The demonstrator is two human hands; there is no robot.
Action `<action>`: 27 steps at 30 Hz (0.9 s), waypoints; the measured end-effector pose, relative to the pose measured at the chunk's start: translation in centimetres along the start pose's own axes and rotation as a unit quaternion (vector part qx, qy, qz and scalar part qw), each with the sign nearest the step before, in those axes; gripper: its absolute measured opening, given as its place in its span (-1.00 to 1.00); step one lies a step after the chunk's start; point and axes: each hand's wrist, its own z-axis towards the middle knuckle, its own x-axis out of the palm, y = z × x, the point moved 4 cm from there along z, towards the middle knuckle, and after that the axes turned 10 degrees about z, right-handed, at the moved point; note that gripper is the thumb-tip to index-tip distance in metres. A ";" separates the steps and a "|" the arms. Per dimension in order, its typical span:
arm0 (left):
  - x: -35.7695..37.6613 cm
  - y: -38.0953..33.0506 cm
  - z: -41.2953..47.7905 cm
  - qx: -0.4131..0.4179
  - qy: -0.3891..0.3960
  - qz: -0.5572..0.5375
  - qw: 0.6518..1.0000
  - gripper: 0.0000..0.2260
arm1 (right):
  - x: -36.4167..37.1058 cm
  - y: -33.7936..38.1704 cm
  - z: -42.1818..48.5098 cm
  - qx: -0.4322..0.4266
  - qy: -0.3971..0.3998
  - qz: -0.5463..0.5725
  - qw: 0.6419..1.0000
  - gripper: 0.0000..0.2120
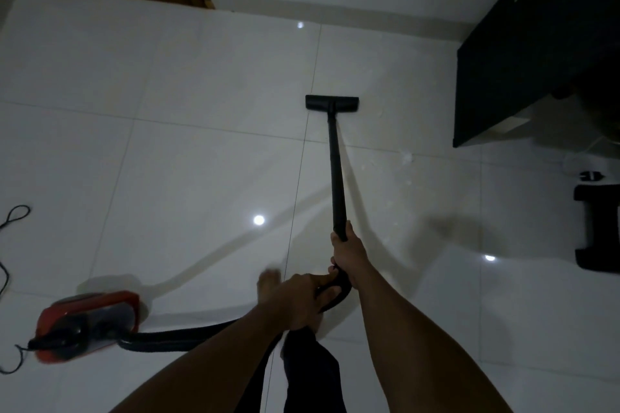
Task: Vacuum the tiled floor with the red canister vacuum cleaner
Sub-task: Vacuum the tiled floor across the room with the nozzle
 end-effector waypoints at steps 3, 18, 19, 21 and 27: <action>-3.3 0.5 1.6 0.025 0.002 0.007 1.000 -0.54 | 1.1 3.0 2.2 -0.008 -0.001 -0.002 1.000 -0.37; -18.6 7.6 14.1 -0.009 0.017 0.057 0.998 -0.52 | 4.8 19.1 11.7 0.024 -0.073 0.104 0.992 -0.44; -19.6 7.6 15.2 0.009 0.014 0.055 0.998 -0.48 | 4.6 20.3 12.7 0.025 -0.075 0.100 0.992 -0.43; -21.3 7.6 17.3 0.028 0.008 0.028 0.999 -0.36 | 3.9 22.7 14.1 0.025 -0.077 0.086 0.993 -0.41; -26.8 5.0 19.5 0.051 -0.017 -0.020 0.998 -0.52 | 2.5 28.2 18.0 0.001 -0.087 0.042 0.995 -0.42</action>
